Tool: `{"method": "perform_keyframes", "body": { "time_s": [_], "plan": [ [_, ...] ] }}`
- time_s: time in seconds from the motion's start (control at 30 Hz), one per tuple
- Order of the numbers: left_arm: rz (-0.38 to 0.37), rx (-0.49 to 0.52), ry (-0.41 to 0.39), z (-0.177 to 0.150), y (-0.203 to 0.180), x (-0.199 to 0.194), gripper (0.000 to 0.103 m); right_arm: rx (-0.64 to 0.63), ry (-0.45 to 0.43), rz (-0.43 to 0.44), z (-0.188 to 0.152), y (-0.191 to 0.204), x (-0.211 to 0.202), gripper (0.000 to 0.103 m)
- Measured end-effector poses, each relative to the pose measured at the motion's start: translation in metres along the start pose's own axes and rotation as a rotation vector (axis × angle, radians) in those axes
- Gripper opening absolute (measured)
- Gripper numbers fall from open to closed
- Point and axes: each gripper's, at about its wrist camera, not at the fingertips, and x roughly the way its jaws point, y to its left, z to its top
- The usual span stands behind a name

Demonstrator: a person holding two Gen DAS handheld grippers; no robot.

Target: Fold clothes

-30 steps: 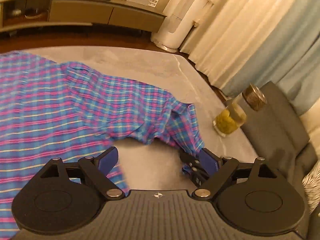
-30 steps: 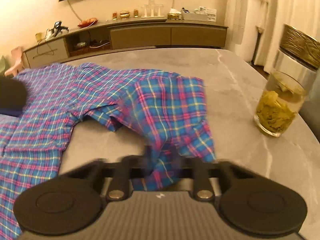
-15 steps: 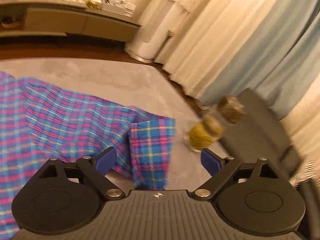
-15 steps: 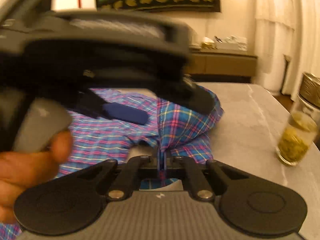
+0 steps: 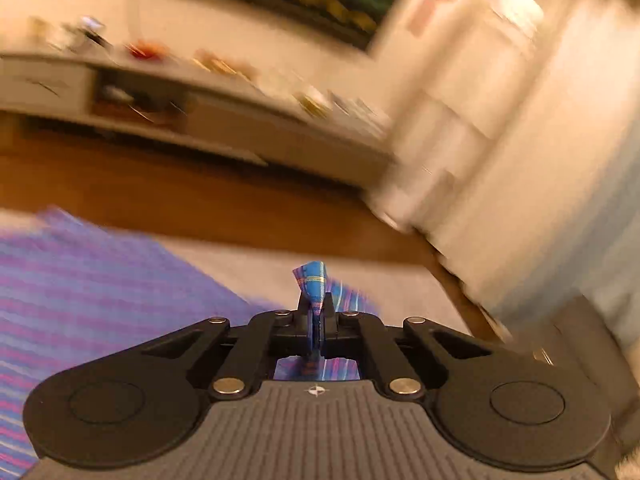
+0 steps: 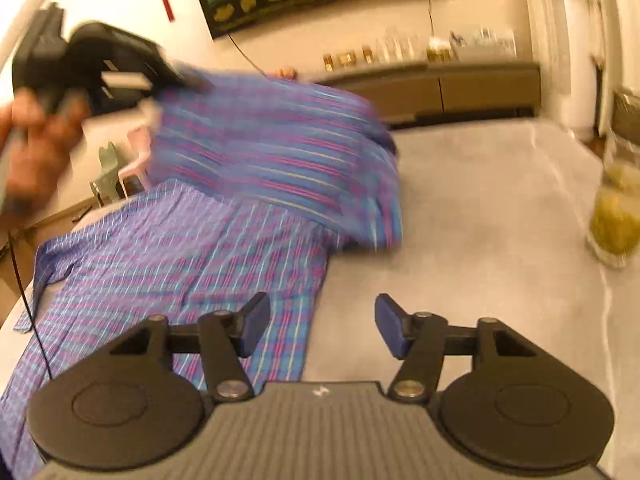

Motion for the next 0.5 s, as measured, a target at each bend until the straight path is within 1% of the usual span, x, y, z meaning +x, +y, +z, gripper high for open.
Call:
{"method": "perform_keyframes", "body": {
  "time_s": [0.03, 0.07, 0.13, 0.17, 0.27, 0.3, 0.33, 0.4, 0.43, 0.5],
  "plan": [
    [0.047, -0.009, -0.028, 0.016, 0.016, -0.011, 0.001, 0.009, 0.013, 0.001, -0.006, 0.003, -0.005, 0.063],
    [0.084, -0.012, -0.039, 0.027, 0.028, -0.017, 0.001, 0.013, 0.020, 0.010, -0.014, 0.008, -0.010, 0.069],
    [0.142, -0.004, -0.040, 0.040, 0.046, -0.023, 0.001, 0.018, 0.044, 0.024, -0.035, 0.020, -0.019, 0.074],
    [0.170, 0.000, -0.040, 0.046, 0.055, -0.026, 0.001, 0.026, 0.066, 0.015, -0.047, 0.024, -0.023, 0.076],
    [0.257, 0.012, -0.041, 0.065, 0.082, -0.034, 0.001, 0.083, 0.130, -0.013, -0.082, 0.029, -0.033, 0.077],
    [0.286, 0.016, -0.042, 0.072, 0.092, -0.037, 0.001, 0.104, 0.149, -0.035, -0.094, 0.029, -0.037, 0.077],
    [0.296, 0.018, -0.040, 0.075, 0.098, -0.039, 0.001, 0.118, 0.163, -0.058, -0.104, 0.029, -0.041, 0.077],
    [0.290, 0.020, -0.035, 0.075, 0.104, -0.041, 0.001, 0.095, 0.166, -0.122, -0.117, 0.037, -0.052, 0.078],
    [0.287, 0.020, -0.037, 0.074, 0.104, -0.040, 0.001, 0.086, 0.171, -0.132, -0.120, 0.040, -0.056, 0.075],
    [0.276, 0.017, -0.046, 0.075, 0.108, -0.045, 0.001, 0.052, 0.181, -0.131, -0.126, 0.049, -0.058, 0.057]
  ]
}}
